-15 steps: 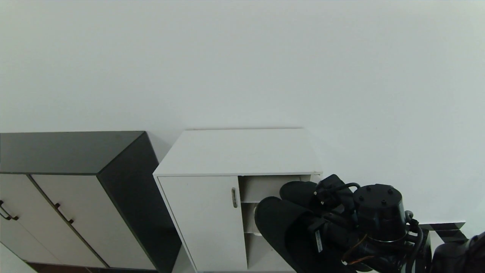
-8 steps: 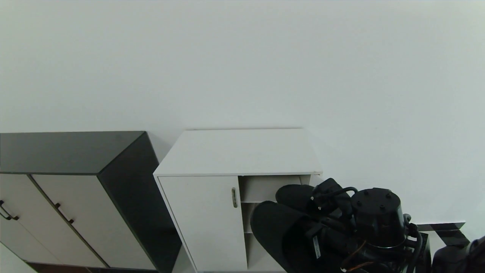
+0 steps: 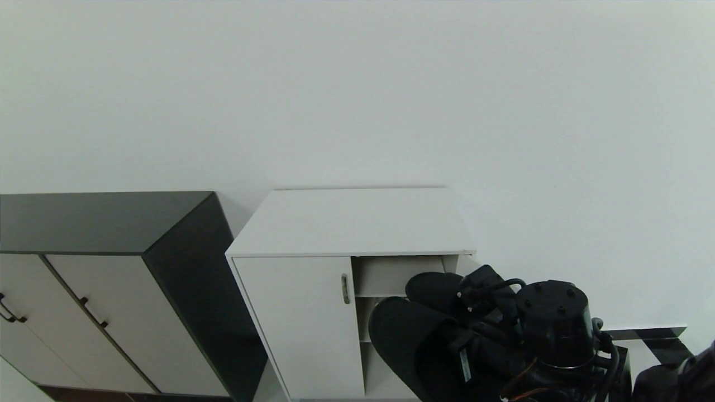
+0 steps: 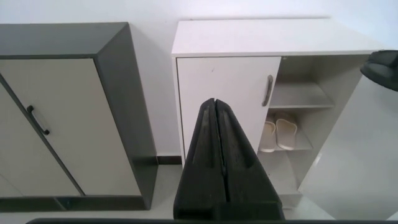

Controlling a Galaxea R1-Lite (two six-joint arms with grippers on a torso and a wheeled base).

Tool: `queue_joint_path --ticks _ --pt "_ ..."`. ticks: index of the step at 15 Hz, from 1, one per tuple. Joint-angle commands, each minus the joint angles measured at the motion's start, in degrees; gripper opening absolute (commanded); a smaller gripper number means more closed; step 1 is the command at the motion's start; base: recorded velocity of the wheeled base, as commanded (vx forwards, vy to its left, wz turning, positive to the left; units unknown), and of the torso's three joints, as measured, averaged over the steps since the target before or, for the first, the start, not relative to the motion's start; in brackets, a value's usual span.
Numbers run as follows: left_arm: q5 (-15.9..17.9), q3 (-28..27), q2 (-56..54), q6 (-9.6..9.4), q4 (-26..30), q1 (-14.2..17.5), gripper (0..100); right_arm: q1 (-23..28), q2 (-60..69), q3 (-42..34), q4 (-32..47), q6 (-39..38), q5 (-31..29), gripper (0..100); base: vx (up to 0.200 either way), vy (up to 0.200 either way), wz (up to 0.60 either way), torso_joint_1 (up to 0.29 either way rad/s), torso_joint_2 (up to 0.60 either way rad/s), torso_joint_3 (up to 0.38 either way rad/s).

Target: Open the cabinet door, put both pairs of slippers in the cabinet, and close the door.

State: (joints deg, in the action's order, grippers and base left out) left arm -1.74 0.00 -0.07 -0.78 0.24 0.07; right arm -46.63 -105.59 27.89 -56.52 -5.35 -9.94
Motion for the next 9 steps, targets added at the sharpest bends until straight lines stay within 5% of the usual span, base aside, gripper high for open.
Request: queue_joint_path --ticks 1,9 --pt "-0.01 0.0 0.07 -0.01 0.02 0.01 0 -0.04 -0.84 -0.29 -0.53 -0.01 0.0 0 0.0 0.0 0.0 -0.139 0.33 0.188" --pt "-0.01 0.0 0.07 -0.01 0.02 0.01 0 -0.04 -0.84 -0.65 -0.79 0.08 0.0 0 0.0 0.0 0.0 -0.157 0.36 0.198"
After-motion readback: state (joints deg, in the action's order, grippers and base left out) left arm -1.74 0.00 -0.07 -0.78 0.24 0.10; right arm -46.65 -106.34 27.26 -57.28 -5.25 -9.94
